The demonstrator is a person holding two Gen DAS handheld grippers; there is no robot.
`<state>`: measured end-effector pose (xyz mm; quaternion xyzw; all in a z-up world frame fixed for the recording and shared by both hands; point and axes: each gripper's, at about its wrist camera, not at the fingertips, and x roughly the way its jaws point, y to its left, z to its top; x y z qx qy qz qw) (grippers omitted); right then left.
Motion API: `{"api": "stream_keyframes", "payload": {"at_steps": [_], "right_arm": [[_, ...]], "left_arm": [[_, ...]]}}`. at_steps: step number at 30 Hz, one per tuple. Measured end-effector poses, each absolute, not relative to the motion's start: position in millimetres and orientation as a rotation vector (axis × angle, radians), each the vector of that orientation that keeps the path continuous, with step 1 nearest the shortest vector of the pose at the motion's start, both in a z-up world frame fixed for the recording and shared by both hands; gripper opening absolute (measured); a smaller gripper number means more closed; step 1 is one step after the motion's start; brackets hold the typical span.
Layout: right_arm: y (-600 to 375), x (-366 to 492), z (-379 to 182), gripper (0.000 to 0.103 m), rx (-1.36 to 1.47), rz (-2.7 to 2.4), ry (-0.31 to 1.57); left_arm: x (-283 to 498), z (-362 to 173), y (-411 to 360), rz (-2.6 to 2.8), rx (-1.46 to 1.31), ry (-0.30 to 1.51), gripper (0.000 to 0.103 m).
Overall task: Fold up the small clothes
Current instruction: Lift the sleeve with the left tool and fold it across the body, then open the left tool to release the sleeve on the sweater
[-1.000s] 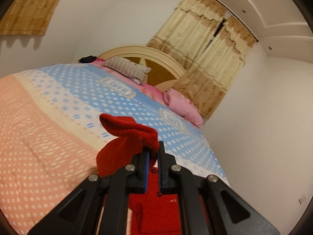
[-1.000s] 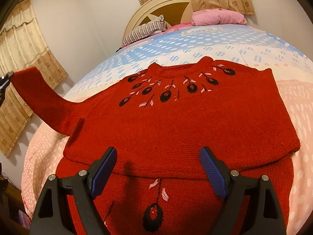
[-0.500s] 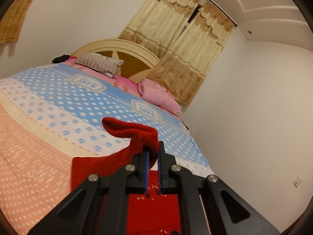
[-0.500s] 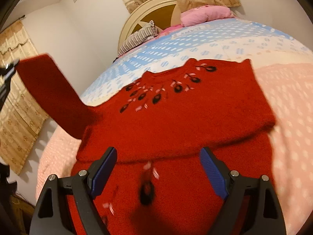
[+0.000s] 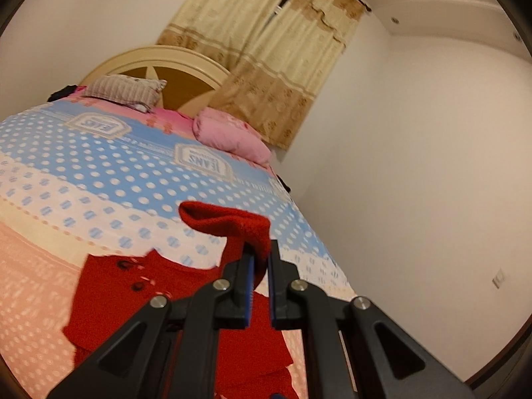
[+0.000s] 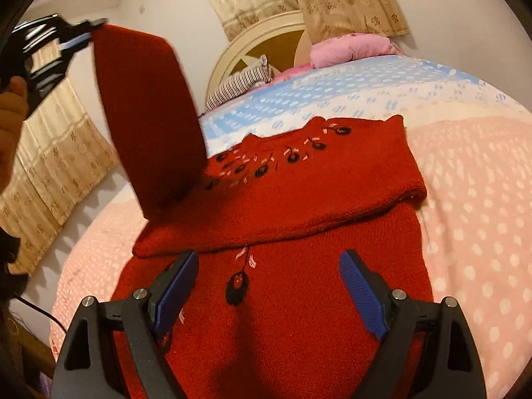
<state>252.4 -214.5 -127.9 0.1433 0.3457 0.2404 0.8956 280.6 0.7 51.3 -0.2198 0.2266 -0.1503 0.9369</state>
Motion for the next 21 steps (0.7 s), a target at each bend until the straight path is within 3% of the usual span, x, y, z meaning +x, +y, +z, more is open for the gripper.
{"api": "stream_keyframes", "payload": {"at_steps": [5,9,13,18,21], "right_arm": [[-220,254,-134,0.087,0.345,0.516,0.735],[-220,255,-137,0.088,0.357,0.534,0.751],[-222,253,-137,0.088,0.380,0.548,0.739],[-227,252,-137,0.088,0.407,0.559,0.729],[-227,251,-137,0.088,0.413,0.561,0.725]], "left_arm": [[291,23,-45,-0.340,-0.393,0.547,0.010],[289,2,-73,-0.361,-0.283,0.643,0.041],[261,3,-65,-0.348,-0.187,0.596,0.071],[233,-12,-21,-0.214,-0.075,0.573,0.087],[230,-42,14,-0.104,-0.040,0.632,0.088]]}}
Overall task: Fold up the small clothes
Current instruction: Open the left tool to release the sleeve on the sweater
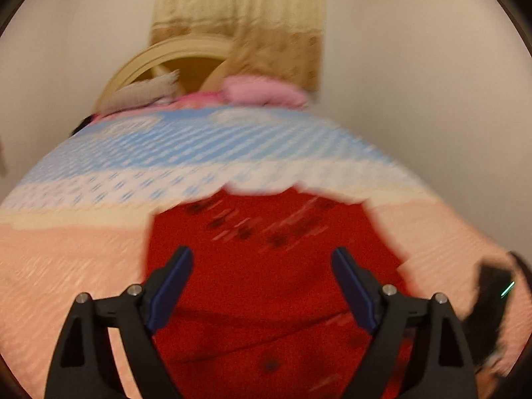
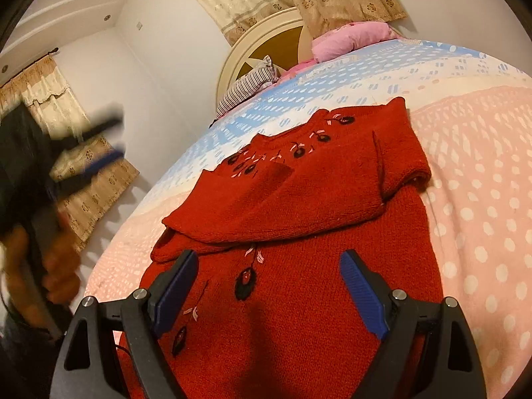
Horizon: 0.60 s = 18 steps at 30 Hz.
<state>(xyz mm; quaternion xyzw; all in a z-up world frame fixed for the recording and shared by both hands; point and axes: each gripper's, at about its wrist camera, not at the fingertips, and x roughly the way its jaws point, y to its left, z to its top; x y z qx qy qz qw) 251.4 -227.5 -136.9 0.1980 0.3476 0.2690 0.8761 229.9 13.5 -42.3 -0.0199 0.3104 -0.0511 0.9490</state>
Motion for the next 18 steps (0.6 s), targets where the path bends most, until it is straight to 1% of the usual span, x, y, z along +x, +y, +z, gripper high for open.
{"api": "stream_keyframes", "payload": {"at_steps": [4,8,14,17,18], "right_arm": [[-227,251,-136,0.088,0.410,0.558,0.727],[-226,254,-138,0.088,0.400,0.541,0.744],[-219,256,-139,0.088,0.357,0.512,0.772],[-218,257,-140,0.088,0.352,0.508,0.776],[-218,257,-141,0.088,0.352,0.509,0.776]], "left_arm": [[224,-90,64,0.045,-0.046,0.733,0.088],[228,-122,90,0.090,-0.103,0.799,0.088],[237,-134,97,0.085,-0.178,0.795,0.088],[252,-143,106,0.130,-0.192,0.842,0.088],[255,-146,111,0.158,-0.211,0.859,0.091]]}}
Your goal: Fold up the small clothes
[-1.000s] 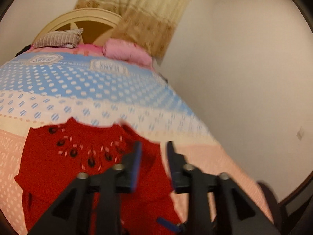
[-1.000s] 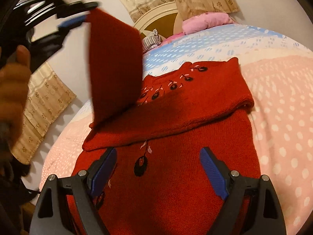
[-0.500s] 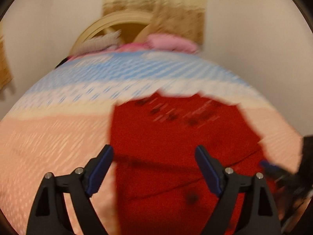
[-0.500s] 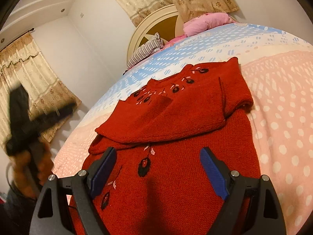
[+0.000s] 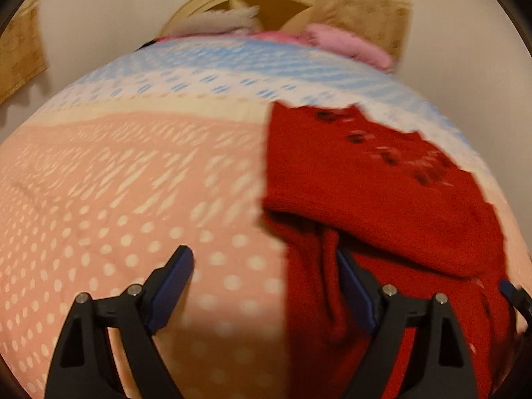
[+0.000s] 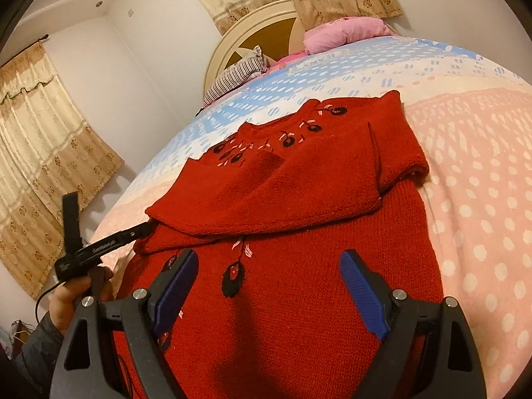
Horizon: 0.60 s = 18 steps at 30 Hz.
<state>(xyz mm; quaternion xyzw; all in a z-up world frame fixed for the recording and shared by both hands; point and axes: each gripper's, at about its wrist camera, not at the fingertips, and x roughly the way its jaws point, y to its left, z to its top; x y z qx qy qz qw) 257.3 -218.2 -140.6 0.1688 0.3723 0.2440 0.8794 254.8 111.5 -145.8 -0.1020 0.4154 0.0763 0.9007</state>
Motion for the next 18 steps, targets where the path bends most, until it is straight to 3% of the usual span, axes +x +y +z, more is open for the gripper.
{"api": "stream_keyframes", "payload": {"at_steps": [3,16,18], "right_arm": [[-219,257,-141,0.088,0.354,0.510,0.773],[-249,294,-100,0.087,0.318,0.391,0.783],[-247,313,-99,0.075,0.296,0.378,0.812]], "left_arm": [[258,-152,122,0.155,-0.271,0.878,0.097],[254,-154,130,0.112,-0.334,0.858,0.097],[253,-154,131,0.110,-0.339,0.854,0.097]]}}
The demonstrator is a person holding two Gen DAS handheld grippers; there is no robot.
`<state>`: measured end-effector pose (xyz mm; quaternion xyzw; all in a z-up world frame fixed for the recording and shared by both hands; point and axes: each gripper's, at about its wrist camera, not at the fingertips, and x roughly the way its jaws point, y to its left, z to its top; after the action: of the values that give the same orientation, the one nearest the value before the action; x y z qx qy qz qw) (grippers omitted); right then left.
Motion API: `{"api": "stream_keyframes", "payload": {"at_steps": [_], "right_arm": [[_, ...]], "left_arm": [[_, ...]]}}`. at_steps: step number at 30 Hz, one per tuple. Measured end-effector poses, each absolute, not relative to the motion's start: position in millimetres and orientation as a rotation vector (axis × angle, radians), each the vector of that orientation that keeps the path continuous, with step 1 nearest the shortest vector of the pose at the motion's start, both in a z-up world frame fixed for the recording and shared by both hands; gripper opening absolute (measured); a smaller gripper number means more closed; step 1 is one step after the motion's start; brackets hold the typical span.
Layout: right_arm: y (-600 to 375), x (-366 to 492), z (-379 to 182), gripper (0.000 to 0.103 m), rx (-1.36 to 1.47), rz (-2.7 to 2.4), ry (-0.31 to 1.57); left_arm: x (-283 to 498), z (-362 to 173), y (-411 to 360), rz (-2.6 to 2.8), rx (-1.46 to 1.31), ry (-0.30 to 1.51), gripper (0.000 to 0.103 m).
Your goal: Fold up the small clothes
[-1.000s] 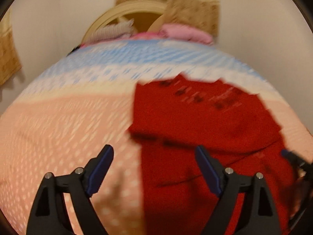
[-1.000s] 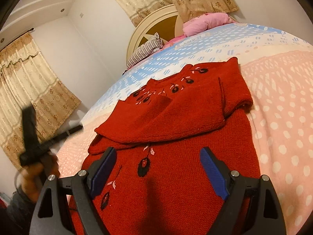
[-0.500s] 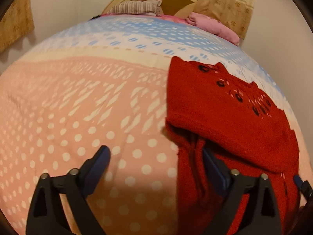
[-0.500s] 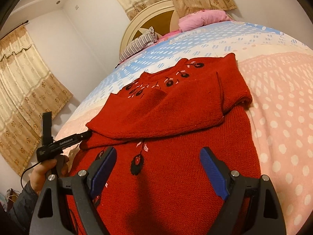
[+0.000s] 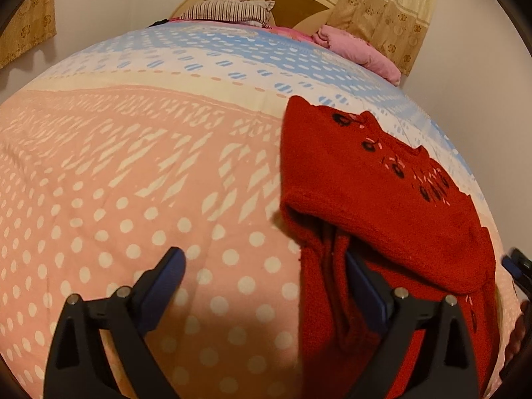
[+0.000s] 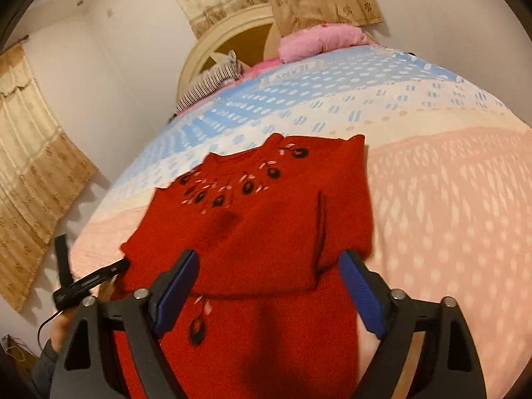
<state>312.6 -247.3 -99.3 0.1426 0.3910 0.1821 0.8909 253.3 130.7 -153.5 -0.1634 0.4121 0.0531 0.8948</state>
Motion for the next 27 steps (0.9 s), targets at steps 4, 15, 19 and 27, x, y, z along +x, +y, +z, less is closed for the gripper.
{"api": "stream_keyframes", "payload": {"at_steps": [4,15,19,27], "right_arm": [[-234,347,-114,0.055,0.216,0.347,0.892],[-210,337,-95,0.009,0.031,0.373,0.825],[-216,320,-66,0.009,-0.018,0.356,0.720],[-235,331,-116,0.009,-0.049,0.258,0.807]], "left_arm": [[253,-154,131,0.114,-0.333,0.855,0.097],[253,-155,131,0.117,-0.329,0.854,0.097],[253,-155,131,0.118,-0.329,0.853,0.097],[252,-156,131,0.120,-0.332,0.850,0.097]]}}
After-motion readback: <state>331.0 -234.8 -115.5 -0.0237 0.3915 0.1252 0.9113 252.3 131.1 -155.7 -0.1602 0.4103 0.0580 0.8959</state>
